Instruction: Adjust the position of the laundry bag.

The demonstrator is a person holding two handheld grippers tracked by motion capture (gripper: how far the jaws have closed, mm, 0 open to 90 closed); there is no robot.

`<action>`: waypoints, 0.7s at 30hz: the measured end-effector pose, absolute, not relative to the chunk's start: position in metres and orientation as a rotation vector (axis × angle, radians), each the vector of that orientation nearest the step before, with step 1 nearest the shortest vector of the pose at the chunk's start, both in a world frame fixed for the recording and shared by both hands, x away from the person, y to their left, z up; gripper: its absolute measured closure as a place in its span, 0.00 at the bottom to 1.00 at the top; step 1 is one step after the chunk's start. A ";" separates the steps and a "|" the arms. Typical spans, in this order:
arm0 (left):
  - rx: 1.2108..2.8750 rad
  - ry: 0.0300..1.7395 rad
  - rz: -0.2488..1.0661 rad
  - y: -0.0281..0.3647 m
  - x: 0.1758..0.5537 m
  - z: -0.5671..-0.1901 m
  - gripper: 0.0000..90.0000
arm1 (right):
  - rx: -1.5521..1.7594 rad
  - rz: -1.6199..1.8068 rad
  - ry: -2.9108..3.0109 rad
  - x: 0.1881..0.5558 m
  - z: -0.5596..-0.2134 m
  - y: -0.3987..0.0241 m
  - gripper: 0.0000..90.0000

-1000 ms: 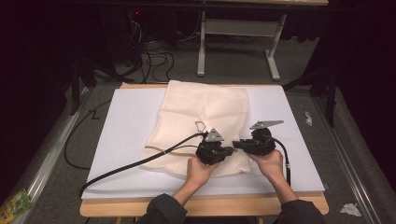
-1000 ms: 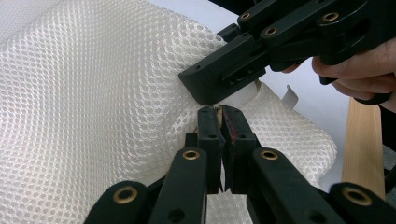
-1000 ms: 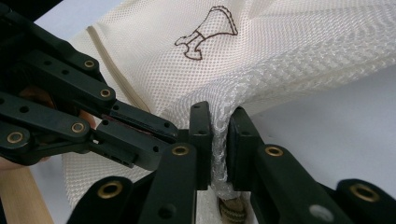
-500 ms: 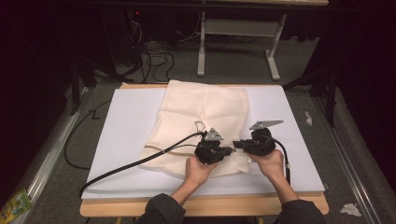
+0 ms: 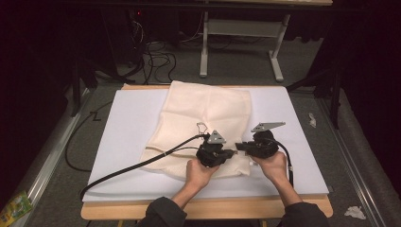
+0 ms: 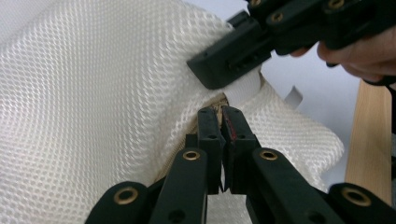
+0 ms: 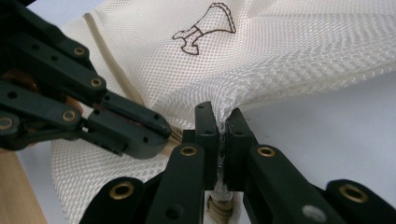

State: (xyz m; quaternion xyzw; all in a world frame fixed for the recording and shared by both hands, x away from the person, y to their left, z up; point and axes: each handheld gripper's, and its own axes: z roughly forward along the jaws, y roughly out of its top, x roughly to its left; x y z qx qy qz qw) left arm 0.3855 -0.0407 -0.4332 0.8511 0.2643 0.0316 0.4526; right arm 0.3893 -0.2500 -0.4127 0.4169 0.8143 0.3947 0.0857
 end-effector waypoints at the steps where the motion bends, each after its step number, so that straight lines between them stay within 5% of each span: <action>1: 2.114 0.649 0.091 -0.040 0.385 -0.434 0.98 | 1.245 1.167 2.429 0.390 -0.413 -0.250 0.98; 21: 2.077 0.655 0.085 -0.026 0.388 -0.427 0.98 | 1.228 1.180 2.433 0.389 -0.410 -0.252 0.99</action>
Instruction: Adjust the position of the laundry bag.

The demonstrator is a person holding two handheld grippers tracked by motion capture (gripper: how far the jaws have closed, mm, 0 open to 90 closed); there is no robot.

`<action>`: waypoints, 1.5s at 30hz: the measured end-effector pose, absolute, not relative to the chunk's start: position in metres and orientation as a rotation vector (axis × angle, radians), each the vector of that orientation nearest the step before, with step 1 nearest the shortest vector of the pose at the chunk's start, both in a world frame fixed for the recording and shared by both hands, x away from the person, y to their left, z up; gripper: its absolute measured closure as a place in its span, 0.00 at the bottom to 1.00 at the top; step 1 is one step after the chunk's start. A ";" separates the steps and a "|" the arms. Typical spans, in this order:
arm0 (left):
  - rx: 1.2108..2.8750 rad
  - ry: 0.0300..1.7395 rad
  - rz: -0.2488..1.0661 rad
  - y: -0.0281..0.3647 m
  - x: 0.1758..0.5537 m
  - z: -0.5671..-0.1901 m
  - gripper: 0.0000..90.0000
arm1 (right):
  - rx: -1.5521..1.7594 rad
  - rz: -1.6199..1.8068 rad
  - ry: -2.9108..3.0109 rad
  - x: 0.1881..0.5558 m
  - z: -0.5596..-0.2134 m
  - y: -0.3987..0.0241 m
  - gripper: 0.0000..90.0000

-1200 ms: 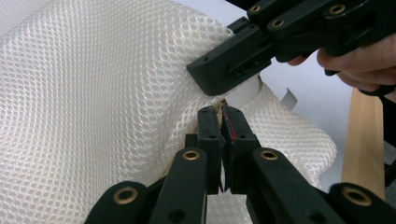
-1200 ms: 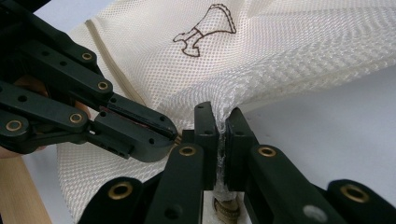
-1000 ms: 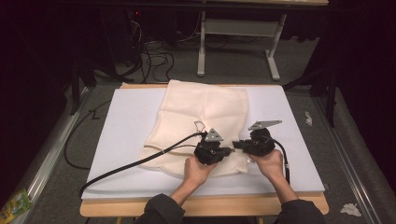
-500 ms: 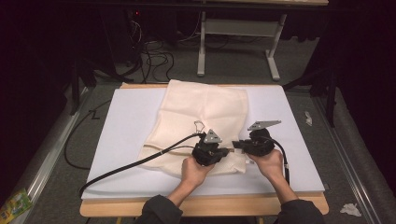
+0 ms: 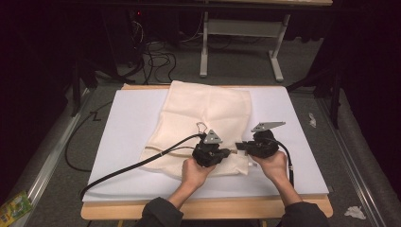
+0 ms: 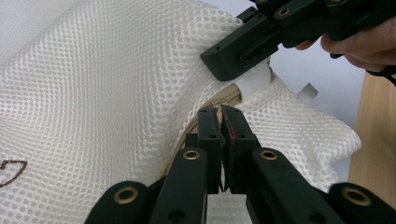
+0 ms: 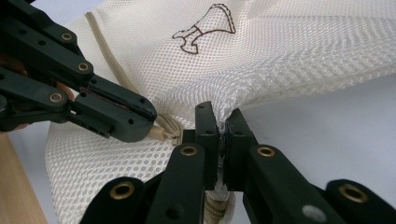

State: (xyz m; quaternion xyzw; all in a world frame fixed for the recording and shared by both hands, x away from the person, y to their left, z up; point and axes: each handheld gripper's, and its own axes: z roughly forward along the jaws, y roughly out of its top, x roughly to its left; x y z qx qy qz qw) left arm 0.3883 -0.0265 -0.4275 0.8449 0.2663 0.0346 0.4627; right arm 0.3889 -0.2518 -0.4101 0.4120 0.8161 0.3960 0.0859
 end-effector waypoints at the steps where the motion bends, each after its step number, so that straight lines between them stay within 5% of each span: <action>1: 2.074 0.658 0.076 -0.025 0.389 -0.427 0.98 | 1.229 1.184 2.430 0.389 -0.410 -0.253 0.99; 45: 2.075 0.691 0.089 0.006 0.392 -0.425 0.97 | 1.234 1.187 2.425 0.387 -0.413 -0.261 0.99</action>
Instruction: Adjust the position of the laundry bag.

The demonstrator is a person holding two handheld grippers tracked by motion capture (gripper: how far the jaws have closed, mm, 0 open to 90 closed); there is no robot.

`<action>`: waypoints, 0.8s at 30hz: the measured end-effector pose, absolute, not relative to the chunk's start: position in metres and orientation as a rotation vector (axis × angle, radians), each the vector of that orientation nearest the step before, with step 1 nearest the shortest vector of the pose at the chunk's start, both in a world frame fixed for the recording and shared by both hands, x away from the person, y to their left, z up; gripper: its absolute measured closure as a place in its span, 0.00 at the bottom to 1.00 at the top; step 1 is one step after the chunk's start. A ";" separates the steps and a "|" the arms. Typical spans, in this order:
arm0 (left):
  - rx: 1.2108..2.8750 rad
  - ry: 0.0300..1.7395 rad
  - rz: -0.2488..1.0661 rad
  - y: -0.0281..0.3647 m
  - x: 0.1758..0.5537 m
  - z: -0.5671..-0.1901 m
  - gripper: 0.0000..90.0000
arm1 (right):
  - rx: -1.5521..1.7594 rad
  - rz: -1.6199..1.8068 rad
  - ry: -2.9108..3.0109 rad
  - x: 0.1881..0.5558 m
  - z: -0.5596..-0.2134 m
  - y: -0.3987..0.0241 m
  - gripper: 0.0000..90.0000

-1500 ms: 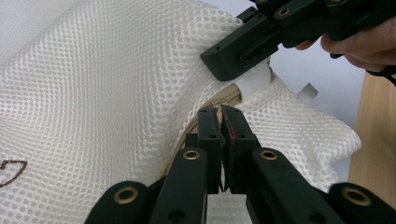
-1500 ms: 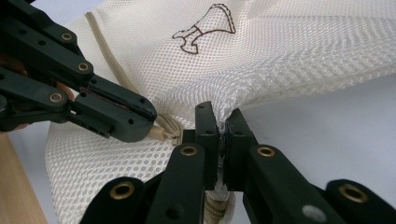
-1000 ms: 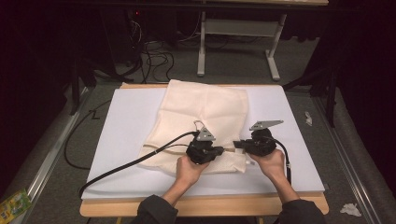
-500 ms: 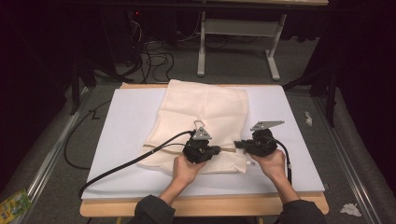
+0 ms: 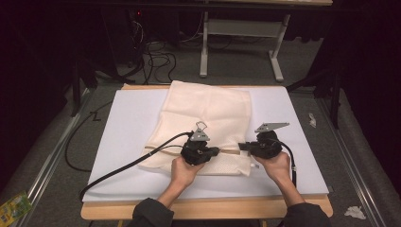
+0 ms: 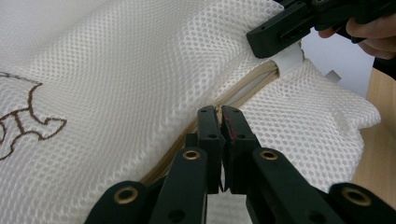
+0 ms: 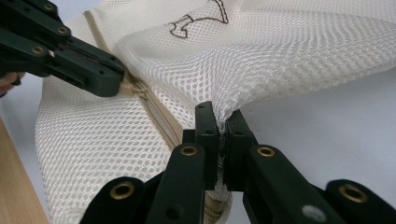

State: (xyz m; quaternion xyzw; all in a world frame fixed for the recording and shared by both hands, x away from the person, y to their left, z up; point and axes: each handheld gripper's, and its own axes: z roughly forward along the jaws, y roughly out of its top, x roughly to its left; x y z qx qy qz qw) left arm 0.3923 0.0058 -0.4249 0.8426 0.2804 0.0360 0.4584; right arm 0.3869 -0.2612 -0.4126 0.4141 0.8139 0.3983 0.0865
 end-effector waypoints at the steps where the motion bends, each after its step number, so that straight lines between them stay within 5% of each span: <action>1: 2.075 0.692 0.091 0.006 0.392 -0.424 0.97 | 1.227 1.183 2.429 0.387 -0.413 -0.261 0.99; 24: 2.088 0.682 0.144 0.017 0.383 -0.410 0.97 | 1.232 1.149 2.416 0.389 -0.410 -0.258 0.98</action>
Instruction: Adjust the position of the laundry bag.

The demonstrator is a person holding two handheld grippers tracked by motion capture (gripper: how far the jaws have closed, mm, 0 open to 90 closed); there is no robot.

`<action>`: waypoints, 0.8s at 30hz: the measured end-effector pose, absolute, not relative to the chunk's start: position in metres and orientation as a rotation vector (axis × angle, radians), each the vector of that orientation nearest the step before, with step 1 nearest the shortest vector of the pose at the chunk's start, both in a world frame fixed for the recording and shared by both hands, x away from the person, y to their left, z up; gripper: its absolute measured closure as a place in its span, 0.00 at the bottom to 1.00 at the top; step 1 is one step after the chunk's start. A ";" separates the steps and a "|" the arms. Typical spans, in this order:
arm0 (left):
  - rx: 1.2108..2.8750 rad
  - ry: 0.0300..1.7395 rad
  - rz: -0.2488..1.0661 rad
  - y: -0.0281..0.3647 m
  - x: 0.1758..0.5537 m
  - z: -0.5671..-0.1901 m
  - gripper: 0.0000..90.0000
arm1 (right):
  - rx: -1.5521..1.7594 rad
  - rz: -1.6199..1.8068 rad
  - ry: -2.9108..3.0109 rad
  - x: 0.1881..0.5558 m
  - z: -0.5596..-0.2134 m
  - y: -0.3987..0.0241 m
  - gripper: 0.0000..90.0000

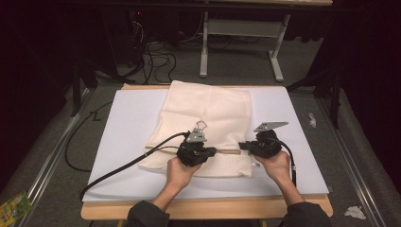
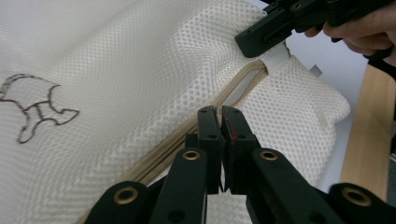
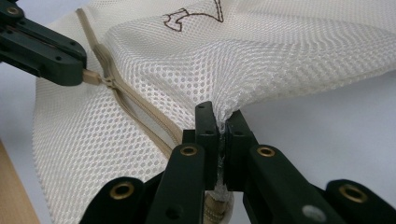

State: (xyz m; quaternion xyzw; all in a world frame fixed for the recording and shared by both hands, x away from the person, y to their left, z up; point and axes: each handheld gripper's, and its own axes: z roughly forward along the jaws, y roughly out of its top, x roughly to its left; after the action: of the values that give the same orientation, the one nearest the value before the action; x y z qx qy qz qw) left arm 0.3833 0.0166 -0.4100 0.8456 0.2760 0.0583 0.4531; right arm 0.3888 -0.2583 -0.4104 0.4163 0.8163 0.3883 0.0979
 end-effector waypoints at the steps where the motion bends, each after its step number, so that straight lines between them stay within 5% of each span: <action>1: 2.092 0.681 0.150 0.018 0.384 -0.409 0.97 | 1.229 1.140 2.417 0.390 -0.411 -0.258 0.98; 24: 2.077 0.700 0.156 0.028 0.388 -0.409 0.97 | 1.224 1.117 2.416 0.388 -0.410 -0.258 0.98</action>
State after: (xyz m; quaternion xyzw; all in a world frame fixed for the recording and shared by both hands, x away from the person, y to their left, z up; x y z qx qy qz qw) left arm 0.3882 0.0282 -0.4089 0.8419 0.2837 0.0633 0.4546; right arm 0.3881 -0.2585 -0.4099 0.4155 0.8200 0.3793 0.1058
